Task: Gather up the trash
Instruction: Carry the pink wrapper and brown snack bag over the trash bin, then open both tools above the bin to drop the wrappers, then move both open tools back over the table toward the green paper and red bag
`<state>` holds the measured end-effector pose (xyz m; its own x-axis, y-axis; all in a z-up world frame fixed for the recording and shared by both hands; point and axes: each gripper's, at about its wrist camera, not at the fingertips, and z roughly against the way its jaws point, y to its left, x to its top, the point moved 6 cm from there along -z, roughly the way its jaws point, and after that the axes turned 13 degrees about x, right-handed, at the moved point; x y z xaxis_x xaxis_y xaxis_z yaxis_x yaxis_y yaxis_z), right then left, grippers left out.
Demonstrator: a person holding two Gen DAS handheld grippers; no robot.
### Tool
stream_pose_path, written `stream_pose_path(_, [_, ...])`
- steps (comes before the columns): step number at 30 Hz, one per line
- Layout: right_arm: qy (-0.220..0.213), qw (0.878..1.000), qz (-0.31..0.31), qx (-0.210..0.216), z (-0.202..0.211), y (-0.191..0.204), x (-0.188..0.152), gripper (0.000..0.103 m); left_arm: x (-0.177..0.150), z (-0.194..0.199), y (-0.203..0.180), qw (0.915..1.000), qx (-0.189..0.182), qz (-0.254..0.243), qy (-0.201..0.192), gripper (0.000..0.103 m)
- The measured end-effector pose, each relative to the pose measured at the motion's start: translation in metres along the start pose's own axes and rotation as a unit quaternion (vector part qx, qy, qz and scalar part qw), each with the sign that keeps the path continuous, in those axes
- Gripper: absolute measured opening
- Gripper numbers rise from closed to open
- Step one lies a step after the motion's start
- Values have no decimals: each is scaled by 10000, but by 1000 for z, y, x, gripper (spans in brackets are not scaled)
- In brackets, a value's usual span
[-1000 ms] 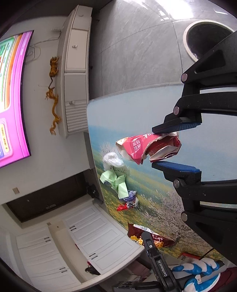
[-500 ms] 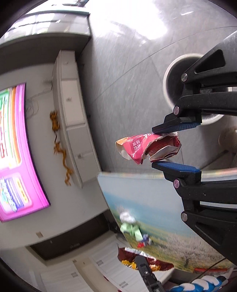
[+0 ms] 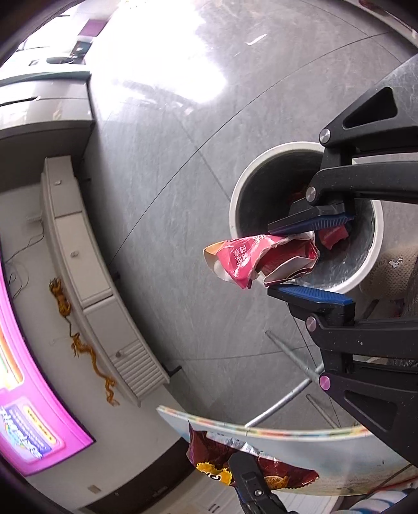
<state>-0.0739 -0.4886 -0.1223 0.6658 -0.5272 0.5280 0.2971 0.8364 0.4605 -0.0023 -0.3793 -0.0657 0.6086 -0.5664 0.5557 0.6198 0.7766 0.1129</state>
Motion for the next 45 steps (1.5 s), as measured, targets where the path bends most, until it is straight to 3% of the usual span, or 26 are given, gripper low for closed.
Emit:
stream_pose_path(6, [121, 9993, -268, -217, -4, -32, -8, 33, 6, -34, -33, 9983, -450, 75, 368, 31])
stream_pose_path(8, [144, 9987, -371, -315, -4, -41, -11, 41, 10, -42, -45, 9970, -621, 77, 458, 34])
stream_pose_path(13, [128, 9975, -557, -406, 2, -58, -17, 45, 14, -54, -62, 9951, -835, 80, 529, 53])
stream_pose_path(19, [35, 9971, -627, -441, 10, -60, -15, 46, 19, -43, -52, 9961, -772, 156, 399, 54])
stream_pose_path(27, [-161, 9986, -407, -283, 23, -30, -1, 46, 27, -2, 5, 9979, -369, 532, -66, 54])
stream_pose_path(32, [-282, 9995, -73, -101, 30, 11, 13, 46, 26, 31, 59, 9955, 228, 787, -485, 54])
stream_pose_path(39, [-344, 9978, 518, 215, 32, 86, 30, 46, 12, 74, 152, 9823, 1061, 1318, -799, 54])
stream_pose_path(45, [-336, 9928, 1060, 435, 29, 157, 41, 46, -19, 112, 234, 9659, 1416, 1932, -980, 54])
